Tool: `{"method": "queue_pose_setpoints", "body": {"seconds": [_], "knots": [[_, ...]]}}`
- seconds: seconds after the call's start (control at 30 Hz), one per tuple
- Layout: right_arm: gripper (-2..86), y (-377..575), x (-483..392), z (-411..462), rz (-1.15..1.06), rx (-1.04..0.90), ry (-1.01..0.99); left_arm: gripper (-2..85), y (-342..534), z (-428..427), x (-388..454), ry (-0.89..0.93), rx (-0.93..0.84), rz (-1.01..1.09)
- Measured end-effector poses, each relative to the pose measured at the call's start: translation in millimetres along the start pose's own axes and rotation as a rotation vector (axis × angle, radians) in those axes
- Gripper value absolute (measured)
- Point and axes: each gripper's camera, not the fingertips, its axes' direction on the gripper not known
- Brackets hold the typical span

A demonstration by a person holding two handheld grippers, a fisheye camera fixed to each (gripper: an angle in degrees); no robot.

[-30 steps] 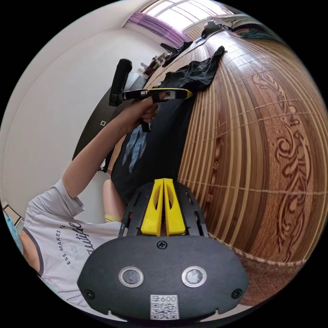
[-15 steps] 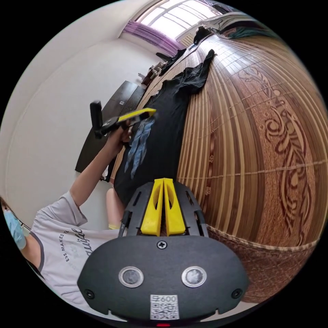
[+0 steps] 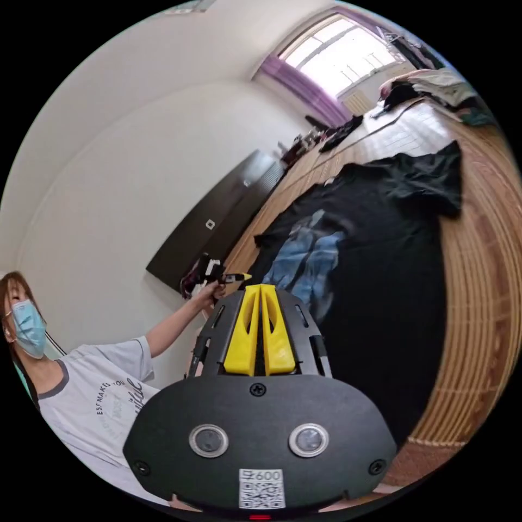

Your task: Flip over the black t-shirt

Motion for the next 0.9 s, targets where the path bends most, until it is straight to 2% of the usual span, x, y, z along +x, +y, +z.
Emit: {"method": "queue_pose_setpoints", "body": {"seconds": [0.17, 0.27, 0.37, 0.47, 0.63, 0.77, 0.9], "knots": [[-0.9, -41.6, -11.7, 214.6, -0.054, -0.287, -0.052, 0.2, 15.5, -87.3, -8.4, 0.142, 0.093, -0.019], [-0.9, -70.8, -11.9, 328.8, -0.083, -0.390, -0.023, 0.2, 17.2, -131.2, -3.7, 0.239, 0.117, -0.080], [-0.9, -108.2, -7.9, 427.1, -0.122, -0.439, 0.050, 0.1, 13.6, -171.8, 21.9, 0.242, 0.097, -0.066], [-0.9, -149.2, 2.4, 501.5, -0.158, -0.416, 0.118, 0.1, 8.3, -211.5, 57.8, 0.184, 0.083, -0.017], [-0.9, -206.2, 41.1, 585.9, -0.153, -0.330, 0.249, 0.1, 6.8, -259.2, 94.7, 0.223, 0.093, -0.028], [-0.9, -225.2, 82.5, 659.9, -0.181, -0.435, 0.331, 0.0, 7.5, -299.6, 129.1, 0.231, 0.086, -0.027], [-0.8, -229.7, 109.4, 683.8, -0.204, -0.397, 0.343, 0.0, 17.1, -336.5, 157.6, 0.194, 0.075, -0.038]]}}
